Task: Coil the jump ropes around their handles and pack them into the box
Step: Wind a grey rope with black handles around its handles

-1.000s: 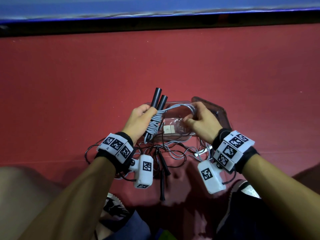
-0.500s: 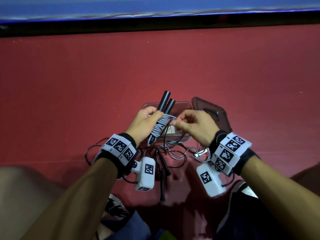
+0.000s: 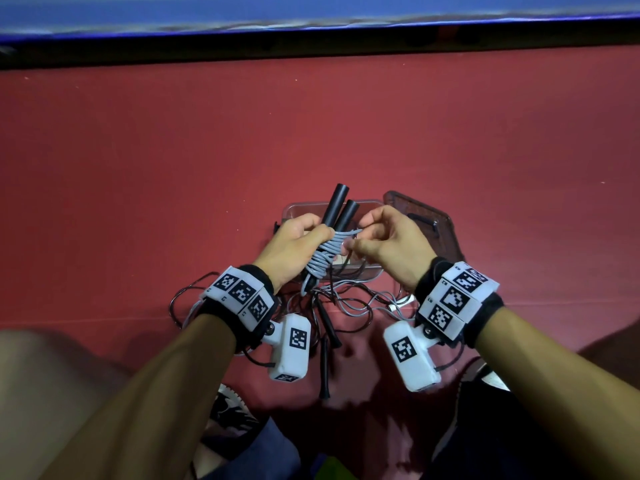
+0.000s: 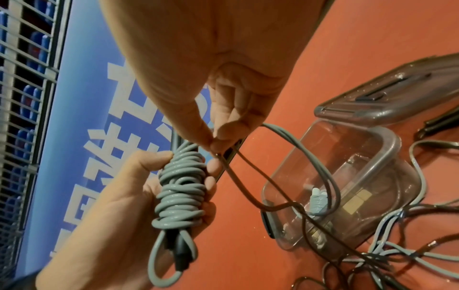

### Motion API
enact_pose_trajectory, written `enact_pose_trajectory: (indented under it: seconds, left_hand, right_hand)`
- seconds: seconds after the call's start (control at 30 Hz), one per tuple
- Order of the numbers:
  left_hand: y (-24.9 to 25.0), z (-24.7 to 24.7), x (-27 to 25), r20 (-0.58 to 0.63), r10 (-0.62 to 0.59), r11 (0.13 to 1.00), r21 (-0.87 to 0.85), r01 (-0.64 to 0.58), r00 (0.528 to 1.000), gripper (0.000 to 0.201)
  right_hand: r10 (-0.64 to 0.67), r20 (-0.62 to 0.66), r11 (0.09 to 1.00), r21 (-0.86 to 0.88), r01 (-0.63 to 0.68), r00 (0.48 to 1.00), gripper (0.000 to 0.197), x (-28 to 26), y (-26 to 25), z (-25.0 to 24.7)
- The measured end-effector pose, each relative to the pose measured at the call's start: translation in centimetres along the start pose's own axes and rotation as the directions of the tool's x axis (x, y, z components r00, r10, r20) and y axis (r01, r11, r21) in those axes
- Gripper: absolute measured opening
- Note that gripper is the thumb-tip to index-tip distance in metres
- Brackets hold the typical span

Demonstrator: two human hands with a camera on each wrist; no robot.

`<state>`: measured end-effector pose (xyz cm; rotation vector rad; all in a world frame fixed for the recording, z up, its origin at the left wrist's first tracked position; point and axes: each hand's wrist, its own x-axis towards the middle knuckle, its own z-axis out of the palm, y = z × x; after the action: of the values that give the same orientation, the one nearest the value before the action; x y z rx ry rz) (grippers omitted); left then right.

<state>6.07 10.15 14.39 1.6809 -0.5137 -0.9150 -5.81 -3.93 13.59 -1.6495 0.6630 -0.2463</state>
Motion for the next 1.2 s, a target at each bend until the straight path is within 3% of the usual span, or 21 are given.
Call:
enact_pose_trajectory:
  seconds: [0.13, 0.3, 0.43, 0.5, 0.73, 0.87, 1.0, 1.2]
  left_hand:
    - [0.4, -0.2, 0.0, -0.104, -0.004, 0.999, 0.032, 0.008, 0.995, 0.024]
    - [0.4, -0.4, 0.0, -0.175, -0.042, 0.999, 0.025, 0.047, 0.984, 0.009]
    - [-0.2, -1.0, 0.3, -0.205, -0.061, 0.993, 0.085, 0.079, 0.977, 0.040]
    - [-0.9, -1.2, 0.6, -0.203, -0.062, 0.990, 0.109, 0.086, 0.977, 0.045]
    - [-0.7, -1.3, 0.6, -0.240, -0.058, 0.984, 0.149, 0.096, 0.969, 0.041]
    - [-0.6, -1.4, 0.6, -0.265, -0.053, 0.983, 0.156, 0.097, 0.963, 0.040]
    - [-1.1, -1.5, 0.8, -0.245, -0.069, 0.983, 0.149, 0.108, 0.967, 0.041]
    - [-0.9, -1.6, 0.9, -0.288, -0.058, 0.979, 0.169, 0.110, 0.956, 0.031]
  right_hand:
    - [0.042, 0.042, 0.993, -0.110, -0.038, 0.998, 0.035, -0.1, 0.1, 0.2]
    - [0.022, 0.088, 0.995, -0.101, -0.013, 0.996, 0.028, -0.3, -0.1, -0.2]
    - [-0.009, 0.054, 1.000, -0.006, 0.009, 0.999, 0.028, -0.3, -0.1, -0.4]
    - [-0.034, 0.044, 0.999, 0.000, 0.034, 0.998, 0.027, -0.3, -0.2, -0.4]
    - [0.021, 0.025, 0.995, -0.094, -0.019, 0.999, 0.026, -0.2, -1.0, -1.2]
    - [0.075, 0.051, 0.993, -0.100, -0.069, 0.996, 0.011, -0.1, -1.1, -1.2]
    - [0.013, 0.060, 0.965, -0.262, 0.003, 0.998, 0.017, 0.0, -0.1, -1.0]
    - [-0.011, 0.129, 0.944, -0.325, 0.053, 0.992, 0.017, -0.1, -0.4, -1.2]
